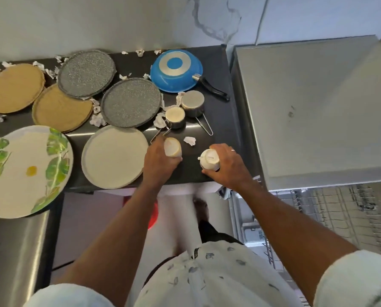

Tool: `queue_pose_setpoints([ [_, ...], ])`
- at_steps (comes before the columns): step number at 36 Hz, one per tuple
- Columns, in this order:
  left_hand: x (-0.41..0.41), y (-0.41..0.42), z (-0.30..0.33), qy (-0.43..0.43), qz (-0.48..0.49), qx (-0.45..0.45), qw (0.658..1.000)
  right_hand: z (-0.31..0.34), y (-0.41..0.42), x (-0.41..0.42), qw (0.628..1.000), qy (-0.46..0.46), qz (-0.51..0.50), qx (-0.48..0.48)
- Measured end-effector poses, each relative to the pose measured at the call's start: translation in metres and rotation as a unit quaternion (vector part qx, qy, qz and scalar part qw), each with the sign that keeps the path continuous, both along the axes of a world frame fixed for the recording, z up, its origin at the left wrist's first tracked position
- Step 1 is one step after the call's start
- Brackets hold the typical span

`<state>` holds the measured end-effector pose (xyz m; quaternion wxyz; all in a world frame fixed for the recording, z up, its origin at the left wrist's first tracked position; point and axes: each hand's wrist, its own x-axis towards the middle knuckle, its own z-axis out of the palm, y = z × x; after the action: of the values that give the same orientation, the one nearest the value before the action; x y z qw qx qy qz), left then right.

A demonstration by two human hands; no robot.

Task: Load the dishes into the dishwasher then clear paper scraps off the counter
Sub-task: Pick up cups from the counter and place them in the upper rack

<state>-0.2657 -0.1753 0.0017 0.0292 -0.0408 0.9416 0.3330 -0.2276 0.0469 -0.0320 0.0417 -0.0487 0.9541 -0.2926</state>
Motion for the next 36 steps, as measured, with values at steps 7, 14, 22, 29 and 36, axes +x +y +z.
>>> queue_pose_setpoints([
  [7,0.051,0.007,0.001,0.045,-0.016,0.008,0.999,0.002,0.005,0.043,0.999,0.044,-0.018,-0.023],
  [14,0.139,0.020,-0.018,0.082,-0.040,0.033,0.995,0.001,0.012,0.128,0.996,0.092,-0.022,0.003],
  [22,0.249,0.059,-0.047,0.026,-0.095,0.055,0.994,-0.014,0.044,0.250,0.995,0.066,-0.065,0.019],
  [29,0.306,0.108,-0.059,0.008,-0.159,0.077,0.984,-0.027,0.092,0.341,0.995,0.017,-0.090,0.048],
  [36,0.335,0.150,-0.084,0.006,-0.205,0.074,0.976,-0.043,0.135,0.399,0.981,0.007,-0.189,0.050],
])
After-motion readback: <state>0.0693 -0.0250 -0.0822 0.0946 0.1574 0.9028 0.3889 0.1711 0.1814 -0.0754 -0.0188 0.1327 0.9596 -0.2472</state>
